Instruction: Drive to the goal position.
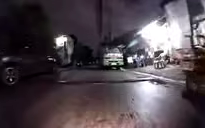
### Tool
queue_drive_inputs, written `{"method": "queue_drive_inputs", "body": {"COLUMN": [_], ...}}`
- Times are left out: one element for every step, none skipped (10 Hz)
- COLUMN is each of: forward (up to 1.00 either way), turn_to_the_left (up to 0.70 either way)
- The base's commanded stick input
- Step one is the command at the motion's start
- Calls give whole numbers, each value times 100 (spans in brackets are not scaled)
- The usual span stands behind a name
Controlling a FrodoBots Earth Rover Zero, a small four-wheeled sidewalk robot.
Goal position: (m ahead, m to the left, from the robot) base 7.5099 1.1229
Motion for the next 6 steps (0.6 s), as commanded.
{"method": "queue_drive_inputs", "body": {"forward": [100, 100, 100, 100, 100, 100], "turn_to_the_left": [-10, -15, 0, 0, 0, 0]}}
